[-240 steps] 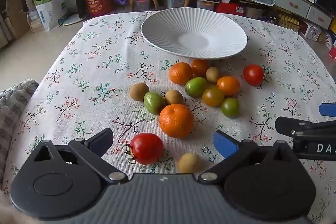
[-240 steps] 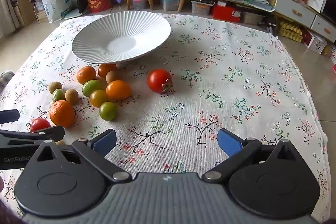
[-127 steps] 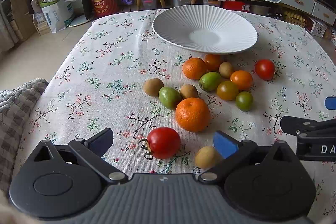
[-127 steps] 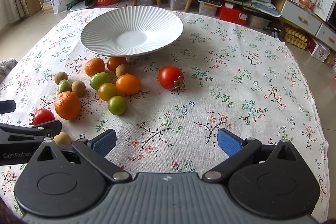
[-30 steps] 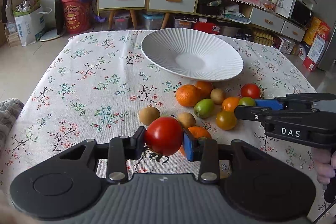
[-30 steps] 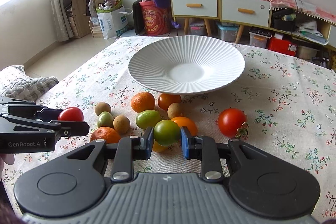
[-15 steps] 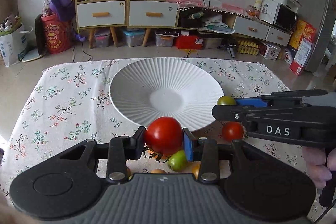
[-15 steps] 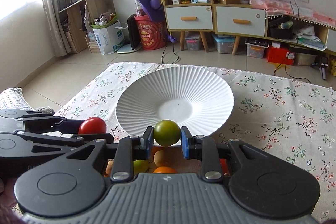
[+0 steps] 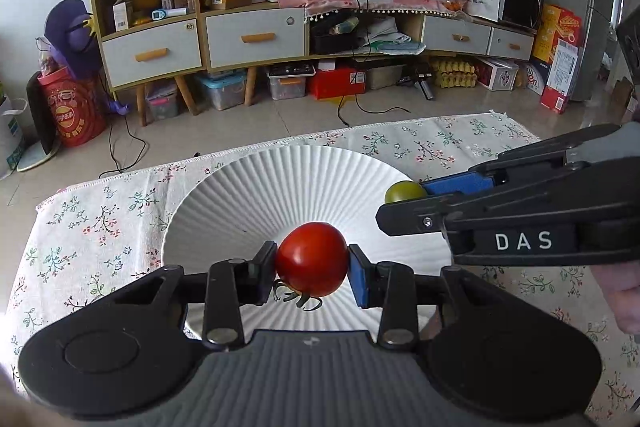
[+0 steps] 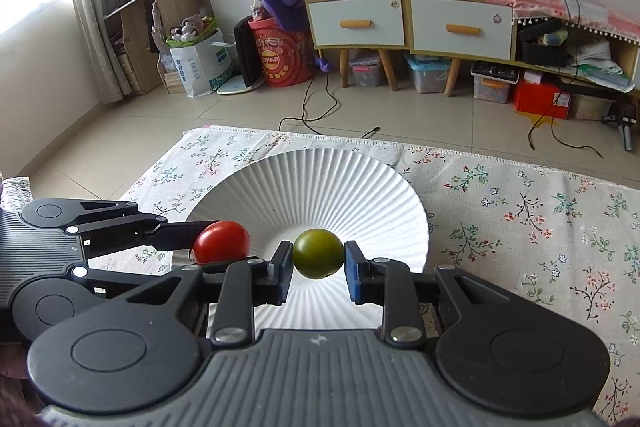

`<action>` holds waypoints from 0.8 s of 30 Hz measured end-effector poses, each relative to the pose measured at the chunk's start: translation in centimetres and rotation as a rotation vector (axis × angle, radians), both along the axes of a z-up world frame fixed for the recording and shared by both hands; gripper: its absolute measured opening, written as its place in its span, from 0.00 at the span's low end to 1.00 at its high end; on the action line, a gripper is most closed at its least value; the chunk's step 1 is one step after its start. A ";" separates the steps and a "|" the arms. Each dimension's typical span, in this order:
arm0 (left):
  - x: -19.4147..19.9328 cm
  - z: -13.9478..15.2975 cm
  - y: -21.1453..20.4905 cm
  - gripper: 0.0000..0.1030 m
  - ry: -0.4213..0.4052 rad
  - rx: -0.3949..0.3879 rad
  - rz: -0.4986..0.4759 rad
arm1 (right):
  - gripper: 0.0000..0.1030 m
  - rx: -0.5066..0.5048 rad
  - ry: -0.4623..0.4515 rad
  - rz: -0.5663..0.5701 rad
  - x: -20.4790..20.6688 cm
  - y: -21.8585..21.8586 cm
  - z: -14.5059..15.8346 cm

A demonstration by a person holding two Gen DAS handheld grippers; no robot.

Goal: Organize fruits
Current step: 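Carry the red tomato and green tomato over the white plate with both tools, then open the right tool dropping the green tomato while the left tool releases the red tomato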

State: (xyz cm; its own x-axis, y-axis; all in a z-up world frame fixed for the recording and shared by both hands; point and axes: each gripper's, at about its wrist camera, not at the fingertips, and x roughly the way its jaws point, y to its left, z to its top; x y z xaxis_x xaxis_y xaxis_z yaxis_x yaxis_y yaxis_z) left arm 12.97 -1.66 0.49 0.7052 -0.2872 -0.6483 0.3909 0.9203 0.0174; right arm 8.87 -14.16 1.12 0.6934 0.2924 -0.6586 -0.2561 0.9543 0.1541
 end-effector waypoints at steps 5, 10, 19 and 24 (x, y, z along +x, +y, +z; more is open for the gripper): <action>1.0 -0.9 0.4 0.28 0.030 0.016 0.036 | 0.24 -0.010 0.009 -0.016 1.4 -0.1 -0.4; 1.3 -1.6 0.5 0.28 0.045 0.043 0.041 | 0.24 -0.020 0.028 -0.033 1.9 -0.2 -0.7; 1.7 -2.0 0.3 0.28 0.056 0.083 0.041 | 0.24 -0.109 0.069 -0.007 2.0 0.7 -1.8; 2.0 -2.0 0.2 0.28 0.060 0.086 0.035 | 0.24 -0.110 0.069 -0.004 1.9 0.7 -1.8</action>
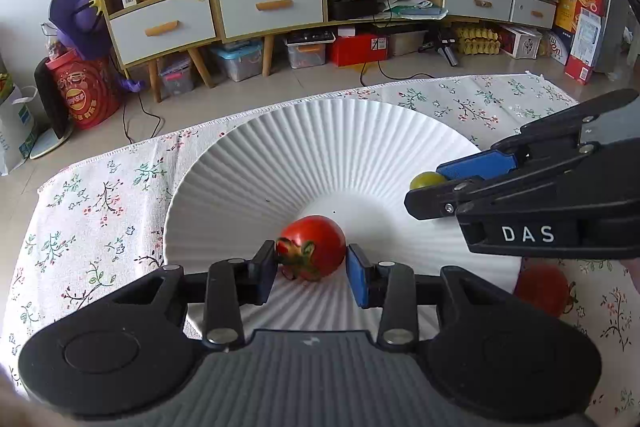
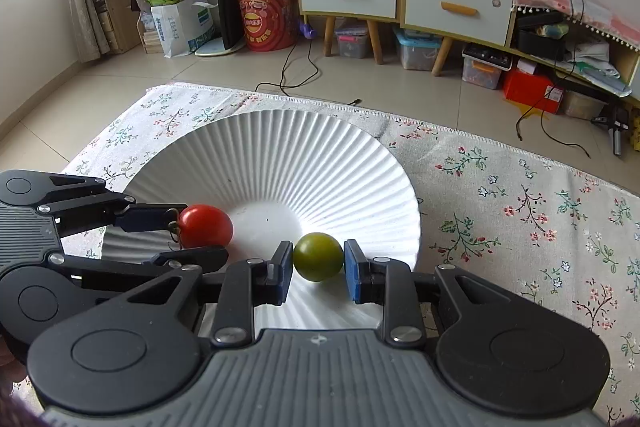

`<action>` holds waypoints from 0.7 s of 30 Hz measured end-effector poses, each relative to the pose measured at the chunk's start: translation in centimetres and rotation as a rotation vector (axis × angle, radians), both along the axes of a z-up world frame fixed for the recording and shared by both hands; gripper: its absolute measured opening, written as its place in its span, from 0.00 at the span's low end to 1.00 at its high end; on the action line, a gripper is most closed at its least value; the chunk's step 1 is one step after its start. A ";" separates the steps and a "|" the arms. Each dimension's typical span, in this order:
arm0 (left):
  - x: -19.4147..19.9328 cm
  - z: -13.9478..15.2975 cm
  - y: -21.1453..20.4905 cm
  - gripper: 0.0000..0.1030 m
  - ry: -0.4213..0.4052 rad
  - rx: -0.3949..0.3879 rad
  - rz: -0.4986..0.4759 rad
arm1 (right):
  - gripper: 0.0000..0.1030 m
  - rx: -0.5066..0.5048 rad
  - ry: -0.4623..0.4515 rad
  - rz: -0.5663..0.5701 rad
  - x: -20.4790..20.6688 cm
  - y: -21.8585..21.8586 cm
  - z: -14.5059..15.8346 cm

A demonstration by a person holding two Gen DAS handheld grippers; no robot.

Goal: Organize fruits
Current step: 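Open the right tool dropping the green tomato while the left tool releases the red tomato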

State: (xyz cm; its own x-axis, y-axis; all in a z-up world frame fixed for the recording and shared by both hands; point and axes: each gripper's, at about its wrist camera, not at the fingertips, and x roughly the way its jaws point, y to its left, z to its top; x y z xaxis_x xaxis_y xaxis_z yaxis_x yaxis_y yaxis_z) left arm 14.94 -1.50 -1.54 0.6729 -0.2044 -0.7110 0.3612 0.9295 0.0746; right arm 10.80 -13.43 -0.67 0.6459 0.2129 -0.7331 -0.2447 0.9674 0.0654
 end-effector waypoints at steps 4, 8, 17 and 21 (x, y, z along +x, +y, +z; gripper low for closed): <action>0.0 0.0 -0.1 0.31 -0.013 0.003 -0.001 | 0.27 0.014 -0.003 0.000 0.1 -0.2 0.2; -0.3 0.4 -0.2 0.56 -0.034 0.019 -0.004 | 0.43 0.034 -0.006 -0.009 0.0 -0.7 0.7; -1.5 1.9 0.2 0.79 -0.027 0.005 -0.017 | 0.69 0.068 -0.020 -0.068 -1.6 -2.1 2.7; -2.6 2.5 0.8 0.87 -0.012 -0.003 -0.004 | 0.73 0.070 -0.009 -0.091 -2.9 -2.6 3.2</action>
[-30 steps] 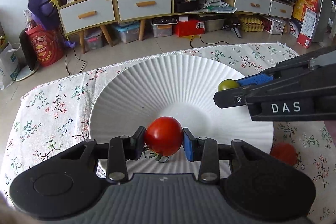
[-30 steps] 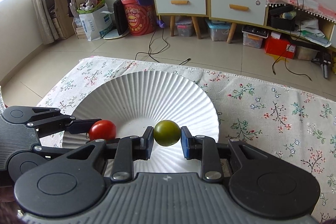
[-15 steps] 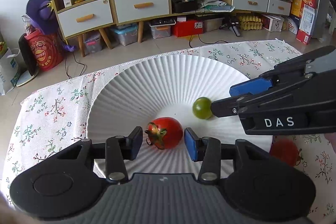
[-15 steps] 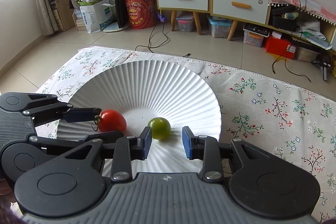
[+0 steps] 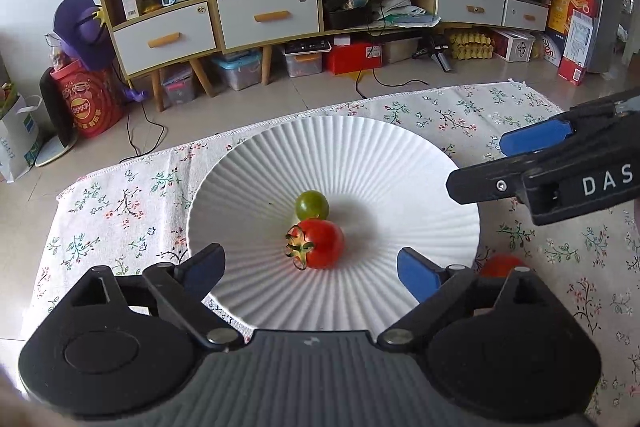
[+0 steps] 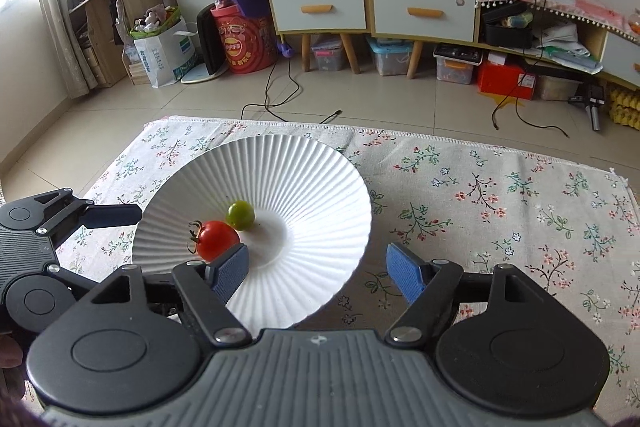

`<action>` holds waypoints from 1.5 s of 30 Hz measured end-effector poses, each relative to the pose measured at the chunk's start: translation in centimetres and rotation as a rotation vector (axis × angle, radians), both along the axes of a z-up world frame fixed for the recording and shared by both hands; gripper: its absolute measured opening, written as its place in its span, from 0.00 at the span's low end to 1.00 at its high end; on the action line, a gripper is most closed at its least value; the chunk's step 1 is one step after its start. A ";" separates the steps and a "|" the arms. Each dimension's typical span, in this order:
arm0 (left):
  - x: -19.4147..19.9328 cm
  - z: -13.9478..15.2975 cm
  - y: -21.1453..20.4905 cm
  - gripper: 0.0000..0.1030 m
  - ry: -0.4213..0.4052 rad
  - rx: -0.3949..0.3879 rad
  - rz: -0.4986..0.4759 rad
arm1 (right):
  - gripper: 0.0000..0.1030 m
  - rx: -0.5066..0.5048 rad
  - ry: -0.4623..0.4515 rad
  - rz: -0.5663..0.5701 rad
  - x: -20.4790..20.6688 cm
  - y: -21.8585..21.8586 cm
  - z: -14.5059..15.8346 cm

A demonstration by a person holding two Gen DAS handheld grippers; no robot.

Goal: Organize fruits
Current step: 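Open the right tool dropping the green tomato while the left tool releases the red tomato, then withdraw both open tools from the plate back toward the fruits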

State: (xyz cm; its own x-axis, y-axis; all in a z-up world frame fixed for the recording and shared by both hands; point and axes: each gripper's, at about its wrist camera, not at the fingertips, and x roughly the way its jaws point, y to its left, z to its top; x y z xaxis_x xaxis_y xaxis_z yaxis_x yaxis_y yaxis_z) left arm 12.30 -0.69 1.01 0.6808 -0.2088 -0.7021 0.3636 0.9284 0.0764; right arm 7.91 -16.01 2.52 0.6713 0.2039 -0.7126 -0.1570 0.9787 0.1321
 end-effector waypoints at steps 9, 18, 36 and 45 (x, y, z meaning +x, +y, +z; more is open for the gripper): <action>-2.5 1.2 1.5 0.93 0.024 0.006 0.009 | 0.85 0.012 -0.008 0.016 -2.0 -0.1 1.4; -5.9 1.1 2.7 0.93 0.033 -0.004 0.000 | 0.93 -0.013 0.001 0.085 -4.4 0.2 1.1; -10.7 -0.1 5.5 0.93 0.055 -0.067 0.025 | 0.97 -0.029 -0.033 0.125 -9.2 -0.1 -0.2; -12.9 -1.2 6.4 0.93 0.041 -0.086 0.023 | 0.98 -0.018 -0.041 0.127 -10.7 0.0 -1.5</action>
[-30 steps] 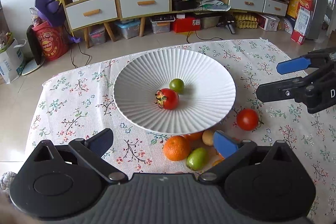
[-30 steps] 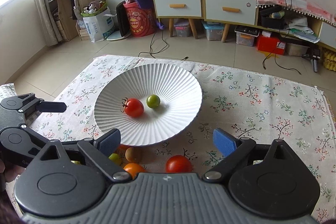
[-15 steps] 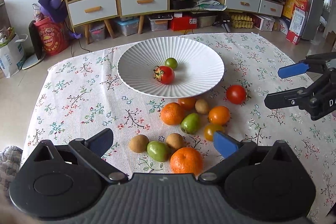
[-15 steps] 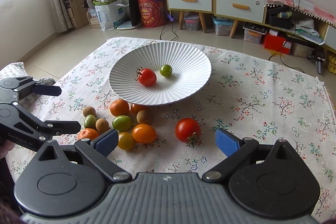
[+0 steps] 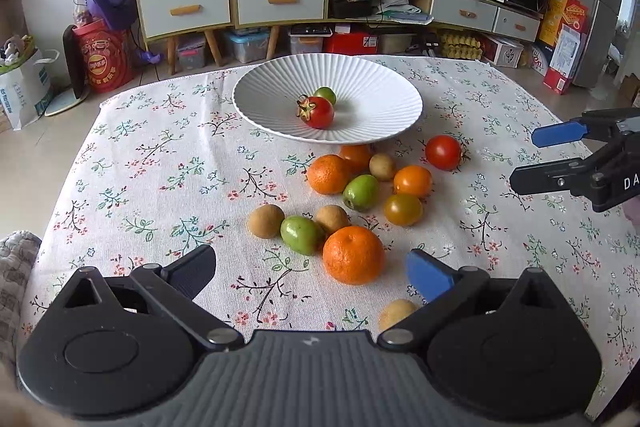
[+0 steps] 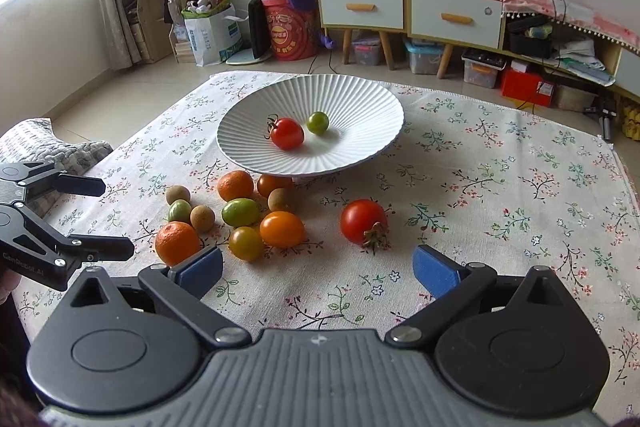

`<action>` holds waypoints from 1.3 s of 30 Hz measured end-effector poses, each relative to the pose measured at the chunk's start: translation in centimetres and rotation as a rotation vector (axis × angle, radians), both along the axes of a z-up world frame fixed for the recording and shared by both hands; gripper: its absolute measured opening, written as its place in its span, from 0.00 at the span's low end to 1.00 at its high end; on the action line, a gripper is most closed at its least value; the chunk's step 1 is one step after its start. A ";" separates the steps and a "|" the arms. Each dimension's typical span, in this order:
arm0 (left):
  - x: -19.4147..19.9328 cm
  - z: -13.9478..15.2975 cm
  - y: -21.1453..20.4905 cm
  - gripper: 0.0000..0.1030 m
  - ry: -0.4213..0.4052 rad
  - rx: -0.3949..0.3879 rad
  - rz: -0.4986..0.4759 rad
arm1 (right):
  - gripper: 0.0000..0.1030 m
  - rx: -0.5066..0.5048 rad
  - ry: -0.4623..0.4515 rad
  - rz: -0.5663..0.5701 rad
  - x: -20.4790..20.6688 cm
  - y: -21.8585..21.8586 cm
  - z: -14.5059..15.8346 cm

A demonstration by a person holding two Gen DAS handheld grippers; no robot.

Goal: Organize fruits
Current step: 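Withdraw both open tools from the plate back toward the fruits, then grasp a brown kiwi with the left tool while the right tool grasps a yellow tomato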

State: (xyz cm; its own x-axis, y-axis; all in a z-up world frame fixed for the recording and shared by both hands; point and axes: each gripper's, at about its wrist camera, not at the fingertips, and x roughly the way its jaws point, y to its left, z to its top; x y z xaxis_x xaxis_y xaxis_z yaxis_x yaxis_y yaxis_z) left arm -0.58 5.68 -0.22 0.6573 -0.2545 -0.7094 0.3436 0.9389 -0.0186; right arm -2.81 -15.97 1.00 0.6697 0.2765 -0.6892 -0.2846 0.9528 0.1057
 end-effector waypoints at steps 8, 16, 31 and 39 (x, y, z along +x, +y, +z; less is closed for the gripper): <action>-0.9 -1.5 0.6 0.93 -0.002 -0.005 0.001 | 0.98 -0.007 0.014 0.047 -1.0 1.2 -1.7; -1.6 -2.6 -0.4 0.93 0.022 0.002 -0.049 | 0.97 -0.044 0.048 0.086 -1.0 2.5 -3.3; -2.7 -4.1 -3.3 0.77 0.089 0.037 -0.136 | 0.72 -0.014 0.090 0.146 0.7 4.8 -3.6; -2.3 -3.7 -3.3 0.63 0.106 0.034 -0.094 | 0.61 -0.029 0.099 0.149 2.1 6.2 -4.0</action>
State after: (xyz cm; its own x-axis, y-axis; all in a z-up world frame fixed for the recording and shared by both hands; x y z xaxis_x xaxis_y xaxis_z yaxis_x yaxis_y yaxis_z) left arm -2.90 2.37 -3.91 0.5528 -0.2867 -0.7824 0.4282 0.9032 -0.0284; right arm -0.66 -9.75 -3.01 0.5514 0.3467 -0.7588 -0.4126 0.9039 0.1132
